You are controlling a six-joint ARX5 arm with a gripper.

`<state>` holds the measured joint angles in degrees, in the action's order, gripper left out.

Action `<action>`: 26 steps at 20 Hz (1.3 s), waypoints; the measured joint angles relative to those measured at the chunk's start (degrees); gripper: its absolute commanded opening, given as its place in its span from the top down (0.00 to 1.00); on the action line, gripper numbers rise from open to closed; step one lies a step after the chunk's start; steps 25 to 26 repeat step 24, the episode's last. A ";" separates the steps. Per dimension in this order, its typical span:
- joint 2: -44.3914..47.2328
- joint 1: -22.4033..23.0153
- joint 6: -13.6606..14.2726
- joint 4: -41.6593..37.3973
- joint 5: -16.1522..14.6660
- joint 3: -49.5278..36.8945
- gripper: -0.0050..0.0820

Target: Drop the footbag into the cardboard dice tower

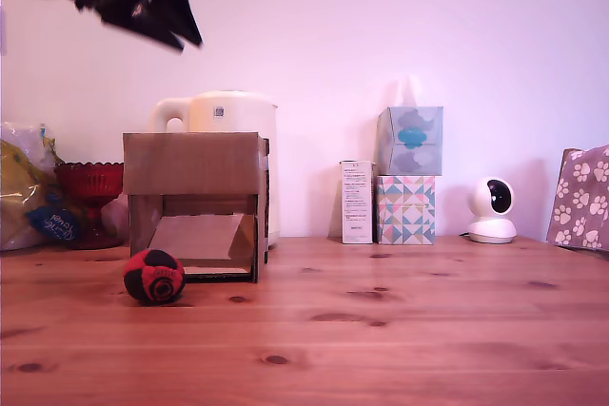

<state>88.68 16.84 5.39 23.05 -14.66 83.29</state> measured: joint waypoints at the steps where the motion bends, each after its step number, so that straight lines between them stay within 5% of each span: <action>1: -1.95 0.00 0.04 -2.12 -0.28 -2.47 0.97; 7: -13.90 0.00 -0.31 -28.98 -0.26 -28.92 0.97; 12: -19.71 0.00 -4.96 -45.46 0.04 -47.15 0.97; 16: -25.90 0.28 -7.91 -40.57 0.55 -53.68 0.97; 21: -37.90 1.16 -8.09 -25.73 3.45 -54.27 0.97; 26: -39.85 1.16 -8.17 -23.23 3.82 -54.27 0.97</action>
